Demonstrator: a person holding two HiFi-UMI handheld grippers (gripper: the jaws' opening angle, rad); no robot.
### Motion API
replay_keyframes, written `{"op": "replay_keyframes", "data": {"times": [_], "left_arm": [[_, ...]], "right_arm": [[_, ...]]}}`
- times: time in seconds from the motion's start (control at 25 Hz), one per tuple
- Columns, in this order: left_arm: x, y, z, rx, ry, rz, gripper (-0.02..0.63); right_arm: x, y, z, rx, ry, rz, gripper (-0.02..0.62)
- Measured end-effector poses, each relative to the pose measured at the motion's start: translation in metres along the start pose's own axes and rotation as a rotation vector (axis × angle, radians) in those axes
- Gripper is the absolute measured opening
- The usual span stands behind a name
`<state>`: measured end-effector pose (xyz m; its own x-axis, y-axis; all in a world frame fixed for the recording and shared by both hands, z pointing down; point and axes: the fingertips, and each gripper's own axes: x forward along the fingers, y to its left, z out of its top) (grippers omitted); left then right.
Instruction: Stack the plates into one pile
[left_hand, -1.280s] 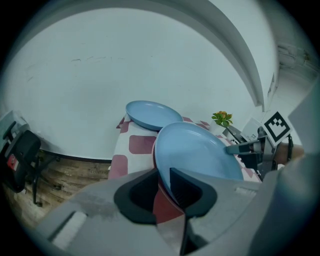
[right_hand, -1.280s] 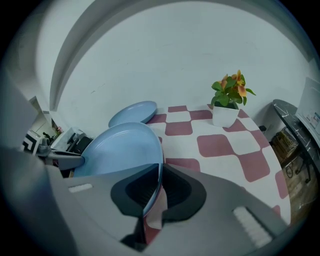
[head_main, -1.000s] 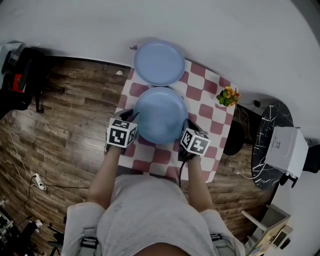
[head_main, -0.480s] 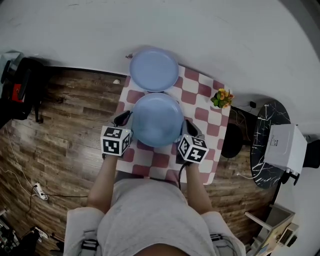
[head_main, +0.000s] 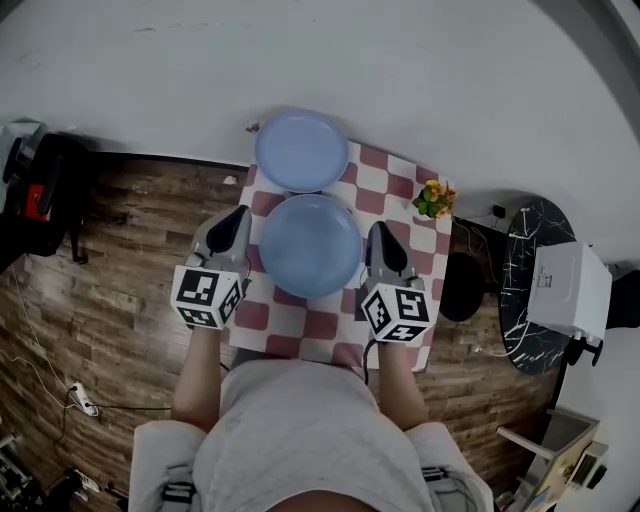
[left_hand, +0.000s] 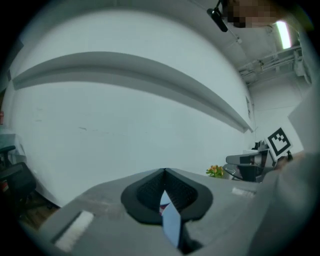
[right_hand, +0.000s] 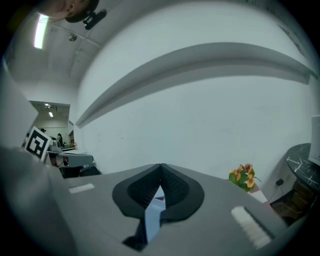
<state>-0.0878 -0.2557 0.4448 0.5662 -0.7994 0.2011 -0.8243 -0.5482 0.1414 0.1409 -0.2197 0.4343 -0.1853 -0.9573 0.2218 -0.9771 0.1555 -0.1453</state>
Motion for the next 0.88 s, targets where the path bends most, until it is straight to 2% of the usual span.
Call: {"op": "replay_keyframes", "data": {"times": [0.24,0.4,0.52,0.72,0.88], "left_arm": [[-0.013,-0.001,0.048,0.093,-0.14,-0.025,0.005],[-0.017,0.005,0.074,0.108,-0.228,-0.034,0.005],[-0.014,0.013,0.085,0.129,-0.256,-0.025,0.005],[0.005,0.038,0.084,0.128,-0.213,0.0,0.005],[0.033,0.061,0.068,0.08,-0.112,0.01,0.005]], "right_arm": [[-0.007,0.016,0.047,-0.037,-0.158,0.027,0.002],[-0.006,0.027,0.079,-0.092,-0.251,0.045,0.002],[-0.004,0.034,0.098,-0.142,-0.313,0.065,0.002],[0.016,0.036,0.112,-0.159,-0.306,0.083,0.002],[0.05,0.019,0.113,-0.108,-0.194,0.075,0.002]]}}
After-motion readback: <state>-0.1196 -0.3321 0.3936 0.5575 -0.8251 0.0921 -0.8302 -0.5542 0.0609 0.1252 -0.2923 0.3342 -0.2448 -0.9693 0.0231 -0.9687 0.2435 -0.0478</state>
